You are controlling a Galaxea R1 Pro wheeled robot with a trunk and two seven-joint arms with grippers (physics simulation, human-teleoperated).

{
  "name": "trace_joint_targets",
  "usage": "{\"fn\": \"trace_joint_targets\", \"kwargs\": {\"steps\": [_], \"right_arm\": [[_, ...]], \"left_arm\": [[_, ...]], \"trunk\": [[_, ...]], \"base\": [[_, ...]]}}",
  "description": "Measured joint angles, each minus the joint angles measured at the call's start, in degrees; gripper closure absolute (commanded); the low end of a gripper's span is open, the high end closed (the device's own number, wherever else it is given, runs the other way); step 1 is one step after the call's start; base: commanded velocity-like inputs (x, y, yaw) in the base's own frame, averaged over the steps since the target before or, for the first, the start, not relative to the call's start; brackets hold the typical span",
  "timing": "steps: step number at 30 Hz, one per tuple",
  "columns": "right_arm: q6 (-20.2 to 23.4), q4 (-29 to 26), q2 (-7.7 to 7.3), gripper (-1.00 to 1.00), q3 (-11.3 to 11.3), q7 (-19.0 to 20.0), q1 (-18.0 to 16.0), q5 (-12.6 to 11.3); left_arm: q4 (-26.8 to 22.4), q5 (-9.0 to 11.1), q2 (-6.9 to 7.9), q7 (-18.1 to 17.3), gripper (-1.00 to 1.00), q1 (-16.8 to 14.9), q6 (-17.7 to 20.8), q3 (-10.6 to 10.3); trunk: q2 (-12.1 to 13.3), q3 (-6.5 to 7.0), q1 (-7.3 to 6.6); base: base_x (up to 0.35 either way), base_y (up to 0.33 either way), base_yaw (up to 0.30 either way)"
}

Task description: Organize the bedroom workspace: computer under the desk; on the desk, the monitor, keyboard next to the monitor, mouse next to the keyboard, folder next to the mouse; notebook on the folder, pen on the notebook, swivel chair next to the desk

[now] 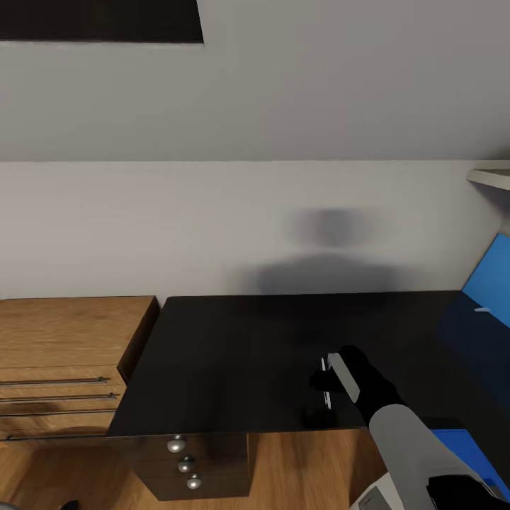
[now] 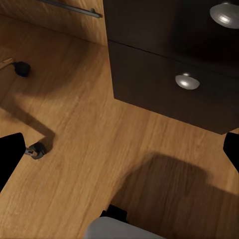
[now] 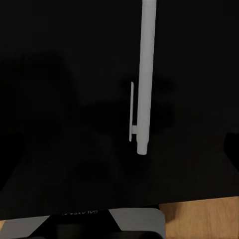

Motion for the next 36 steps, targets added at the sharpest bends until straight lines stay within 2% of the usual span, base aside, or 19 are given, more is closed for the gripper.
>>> {"fn": "trace_joint_targets", "kwargs": {"steps": [36], "right_arm": [[-0.1,0.3,-0.05,-1.0,0.0,0.2,0.0,0.0]], "left_arm": [[0.0,0.1,0.06,-0.1,-1.0,0.0,0.0,0.0]], "trunk": [[0.0,0.0,0.0]], "base": [[0.034,0.0,0.0]]}}
